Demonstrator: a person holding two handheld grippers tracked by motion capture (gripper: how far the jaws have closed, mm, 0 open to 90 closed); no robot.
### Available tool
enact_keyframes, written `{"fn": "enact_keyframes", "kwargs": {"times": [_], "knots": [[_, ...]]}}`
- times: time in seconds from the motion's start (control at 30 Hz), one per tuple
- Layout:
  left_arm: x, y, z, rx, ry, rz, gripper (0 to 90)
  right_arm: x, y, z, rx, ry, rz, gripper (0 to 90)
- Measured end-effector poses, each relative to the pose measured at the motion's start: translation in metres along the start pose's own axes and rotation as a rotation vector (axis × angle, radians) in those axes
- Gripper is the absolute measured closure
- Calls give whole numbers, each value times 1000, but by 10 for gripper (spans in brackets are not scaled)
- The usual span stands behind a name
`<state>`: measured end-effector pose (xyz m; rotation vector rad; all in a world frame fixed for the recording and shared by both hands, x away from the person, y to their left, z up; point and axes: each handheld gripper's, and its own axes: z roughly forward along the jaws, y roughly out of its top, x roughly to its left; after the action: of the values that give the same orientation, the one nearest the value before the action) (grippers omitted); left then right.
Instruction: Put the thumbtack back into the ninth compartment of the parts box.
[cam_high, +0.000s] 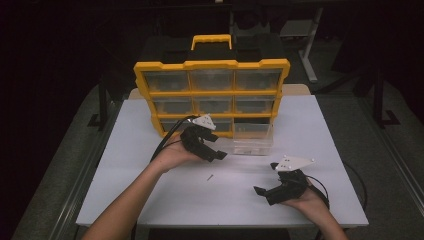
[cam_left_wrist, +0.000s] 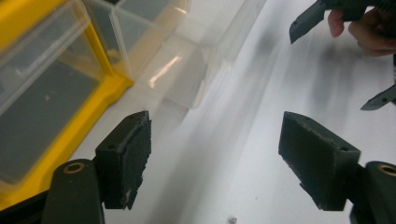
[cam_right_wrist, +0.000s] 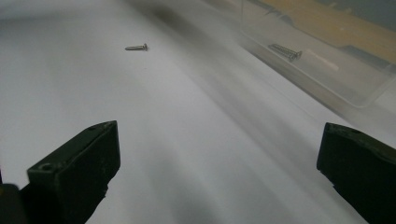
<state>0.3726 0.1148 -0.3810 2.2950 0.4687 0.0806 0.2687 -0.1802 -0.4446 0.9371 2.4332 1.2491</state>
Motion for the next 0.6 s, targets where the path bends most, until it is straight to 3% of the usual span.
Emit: {"fn": "enact_keyframes", "kwargs": {"times": [0.17, 0.6], "knots": [[-4, -12, 3, 16, 13, 10, 227, 0, 0, 0, -1, 0, 2, 0], [-13, -47, 13, 35, 63, -28, 242, 0, 0, 1, 2, -1, 2, 0]]}}
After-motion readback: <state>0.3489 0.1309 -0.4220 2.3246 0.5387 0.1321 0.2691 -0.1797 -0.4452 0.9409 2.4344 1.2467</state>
